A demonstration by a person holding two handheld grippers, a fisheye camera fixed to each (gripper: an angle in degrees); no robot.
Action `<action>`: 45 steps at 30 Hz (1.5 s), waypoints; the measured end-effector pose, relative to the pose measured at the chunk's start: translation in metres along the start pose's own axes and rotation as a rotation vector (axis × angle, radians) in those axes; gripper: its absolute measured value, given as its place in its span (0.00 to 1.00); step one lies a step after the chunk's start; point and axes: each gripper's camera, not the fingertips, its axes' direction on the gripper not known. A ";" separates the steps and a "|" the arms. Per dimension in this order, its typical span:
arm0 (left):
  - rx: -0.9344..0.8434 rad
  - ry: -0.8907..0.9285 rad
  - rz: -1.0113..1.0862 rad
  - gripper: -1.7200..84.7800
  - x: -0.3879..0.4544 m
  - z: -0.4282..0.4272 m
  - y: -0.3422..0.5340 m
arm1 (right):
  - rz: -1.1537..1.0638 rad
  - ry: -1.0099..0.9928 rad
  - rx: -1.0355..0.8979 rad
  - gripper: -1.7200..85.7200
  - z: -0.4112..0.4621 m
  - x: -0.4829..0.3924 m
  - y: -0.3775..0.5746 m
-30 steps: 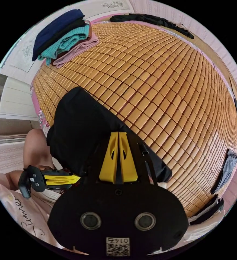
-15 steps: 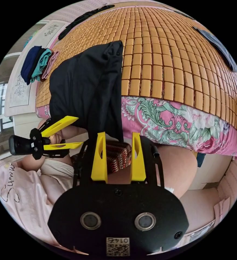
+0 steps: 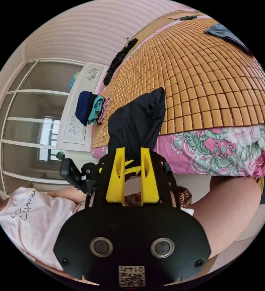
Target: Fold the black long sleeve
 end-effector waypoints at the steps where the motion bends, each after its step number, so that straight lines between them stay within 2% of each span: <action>1: 0.004 -0.004 -0.001 0.03 0.000 -0.005 0.001 | 0.054 0.046 0.033 0.17 -0.006 0.019 0.002; 6: 0.012 -0.027 -0.004 0.02 0.000 -0.040 0.012 | 0.173 -0.127 0.082 0.21 0.013 0.068 -0.002; 10: 0.005 -0.037 0.010 0.02 0.001 -0.057 0.018 | 0.313 -0.388 0.185 0.14 0.033 0.087 -0.015; 11: 0.011 -0.053 0.019 0.02 0.002 -0.063 0.020 | 0.349 -0.351 0.166 0.10 0.035 0.087 -0.020; 14: 0.046 -0.089 0.007 0.02 -0.001 -0.078 0.022 | 0.303 -0.181 0.116 0.06 0.025 0.080 -0.029; 18: 0.123 0.036 -0.003 0.01 -0.010 -0.091 0.010 | 0.213 -0.155 0.163 0.05 -0.014 0.070 -0.021; 23: 0.219 0.180 0.084 0.01 0.005 -0.095 -0.021 | 0.163 -0.009 0.274 0.04 -0.098 0.059 0.008; 28: 0.305 0.286 0.039 0.02 -0.011 -0.099 -0.021 | 0.131 0.092 0.253 0.05 -0.132 0.036 0.013; 32: 0.367 0.279 -0.118 0.02 -0.063 -0.120 0.014 | 0.009 0.079 0.178 0.07 -0.099 -0.022 -0.022; 35: 0.376 0.154 -0.320 0.05 -0.114 -0.133 0.060 | -0.078 0.048 0.139 0.10 -0.048 -0.069 -0.058; 37: 0.305 0.040 -0.445 0.07 -0.145 -0.126 0.087 | -0.080 0.056 0.075 0.11 -0.015 -0.083 -0.079; 40: 0.172 0.051 -0.597 0.10 -0.188 -0.105 0.124 | -0.110 0.037 0.016 0.12 0.010 -0.099 -0.097; 45: 0.172 0.042 -0.659 0.13 -0.212 -0.094 0.149 | -0.239 0.299 0.011 0.11 0.001 -0.133 -0.115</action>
